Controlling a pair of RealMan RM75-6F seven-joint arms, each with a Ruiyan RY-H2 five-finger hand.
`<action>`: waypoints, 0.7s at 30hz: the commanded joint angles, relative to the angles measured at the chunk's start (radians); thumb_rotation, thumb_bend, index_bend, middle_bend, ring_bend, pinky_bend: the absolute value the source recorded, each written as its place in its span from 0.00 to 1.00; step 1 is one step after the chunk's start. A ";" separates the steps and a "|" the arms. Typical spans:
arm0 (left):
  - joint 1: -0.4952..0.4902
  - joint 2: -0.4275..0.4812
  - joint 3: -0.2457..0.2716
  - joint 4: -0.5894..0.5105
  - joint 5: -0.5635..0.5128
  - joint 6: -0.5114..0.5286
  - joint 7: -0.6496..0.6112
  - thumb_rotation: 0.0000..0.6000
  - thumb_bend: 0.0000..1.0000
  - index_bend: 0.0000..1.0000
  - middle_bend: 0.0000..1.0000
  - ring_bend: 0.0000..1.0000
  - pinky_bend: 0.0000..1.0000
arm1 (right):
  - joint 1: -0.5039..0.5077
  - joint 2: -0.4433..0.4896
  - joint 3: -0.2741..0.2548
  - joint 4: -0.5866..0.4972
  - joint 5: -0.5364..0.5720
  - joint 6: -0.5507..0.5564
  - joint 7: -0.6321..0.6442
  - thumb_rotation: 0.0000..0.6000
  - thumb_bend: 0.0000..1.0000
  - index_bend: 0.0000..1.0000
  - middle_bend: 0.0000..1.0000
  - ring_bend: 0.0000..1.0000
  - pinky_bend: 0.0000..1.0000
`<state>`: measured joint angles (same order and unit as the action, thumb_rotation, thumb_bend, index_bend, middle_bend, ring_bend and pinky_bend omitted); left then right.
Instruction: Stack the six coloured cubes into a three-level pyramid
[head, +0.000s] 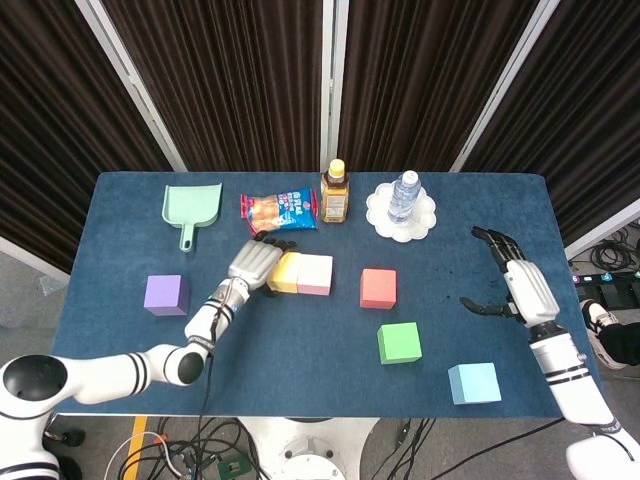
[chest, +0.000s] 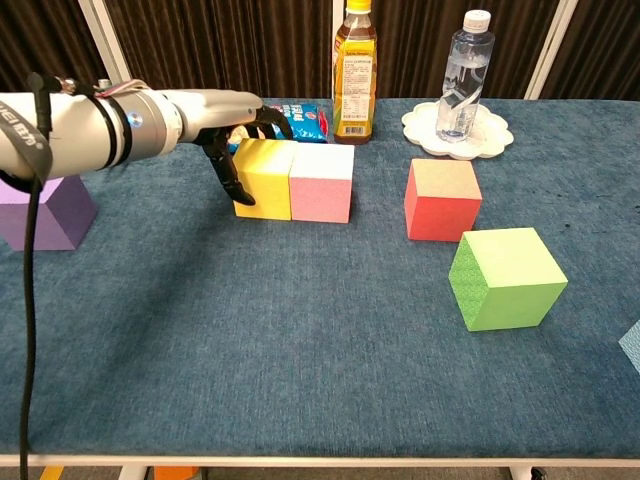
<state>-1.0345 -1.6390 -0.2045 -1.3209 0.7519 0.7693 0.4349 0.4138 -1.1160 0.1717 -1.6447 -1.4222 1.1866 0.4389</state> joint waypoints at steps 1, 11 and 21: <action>0.013 0.027 -0.013 -0.044 -0.012 0.013 -0.024 1.00 0.12 0.11 0.19 0.19 0.09 | 0.000 0.004 -0.005 -0.005 -0.003 -0.006 -0.002 1.00 0.11 0.00 0.09 0.00 0.00; 0.159 0.208 0.002 -0.256 0.173 0.178 -0.155 1.00 0.12 0.12 0.18 0.19 0.09 | 0.026 0.019 -0.032 -0.041 0.009 -0.093 -0.042 1.00 0.11 0.00 0.09 0.00 0.00; 0.325 0.354 0.091 -0.391 0.371 0.328 -0.246 1.00 0.11 0.14 0.18 0.19 0.09 | 0.160 -0.108 -0.005 0.020 0.181 -0.310 -0.208 1.00 0.10 0.00 0.12 0.00 0.00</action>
<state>-0.7279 -1.3012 -0.1309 -1.6936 1.1019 1.0838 0.2031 0.5373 -1.1826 0.1562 -1.6528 -1.2826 0.9193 0.2707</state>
